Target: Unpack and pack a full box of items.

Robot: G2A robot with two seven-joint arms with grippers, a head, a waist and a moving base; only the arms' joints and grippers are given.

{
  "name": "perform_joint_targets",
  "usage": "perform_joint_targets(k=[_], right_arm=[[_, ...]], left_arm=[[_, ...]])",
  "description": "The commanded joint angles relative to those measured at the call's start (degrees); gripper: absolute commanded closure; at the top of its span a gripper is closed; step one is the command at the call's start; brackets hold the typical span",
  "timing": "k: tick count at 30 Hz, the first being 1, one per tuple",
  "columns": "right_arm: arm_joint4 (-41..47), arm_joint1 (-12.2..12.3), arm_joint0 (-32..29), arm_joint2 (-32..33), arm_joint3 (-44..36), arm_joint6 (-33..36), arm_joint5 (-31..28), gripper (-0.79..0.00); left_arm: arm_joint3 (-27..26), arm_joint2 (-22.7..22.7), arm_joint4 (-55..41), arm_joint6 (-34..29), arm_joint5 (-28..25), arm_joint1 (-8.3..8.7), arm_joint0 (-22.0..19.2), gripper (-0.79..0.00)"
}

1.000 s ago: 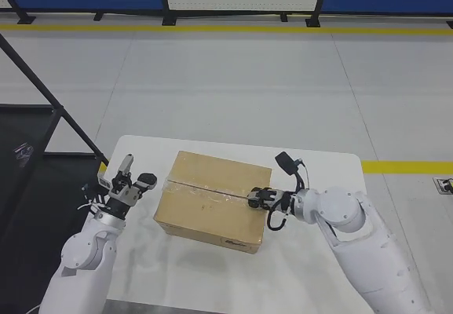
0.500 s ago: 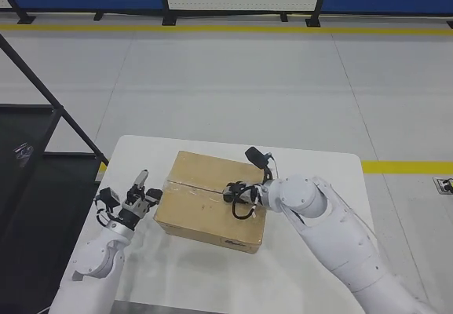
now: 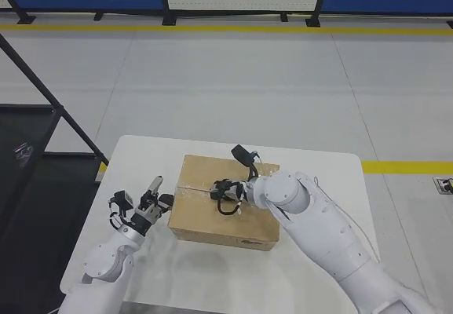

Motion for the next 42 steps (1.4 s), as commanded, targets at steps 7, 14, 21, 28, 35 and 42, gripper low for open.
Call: perform_joint_targets(k=[7,14,21,28,35,42], right_arm=[[3.1,-3.0,2.3,-3.4,3.9,-1.5,-3.7,0.000],[4.5,-5.6,4.1,-6.3,6.9,-2.1,-5.7,0.000],[4.7,-7.1,5.7,-7.0,9.7,-0.6,-7.3,0.000],[0.1,-5.9,5.5,-5.5,7.9,2.5,-5.9,0.000],[-4.5,-2.5,2.6,-0.1,2.4,7.3,-4.5,0.000],[-11.1,1.4,-2.6,6.7,-4.4,10.4,-0.1,0.000]], left_arm=[[-0.4,0.5,-0.3,0.1,0.0,-0.14,0.2,-0.785],[-0.3,0.5,-0.7,-0.1,-0.1,-0.20,0.3,-0.785],[0.2,-0.3,-1.3,-0.2,-0.3,-0.11,0.2,-0.785],[0.8,-1.3,-1.7,-0.1,-0.3,0.02,-0.4,-0.785],[1.3,-1.5,-2.0,-0.1,-0.2,0.02,-0.9,-0.785],[1.6,-1.1,-2.2,0.0,0.1,-0.10,-1.4,-0.785]])
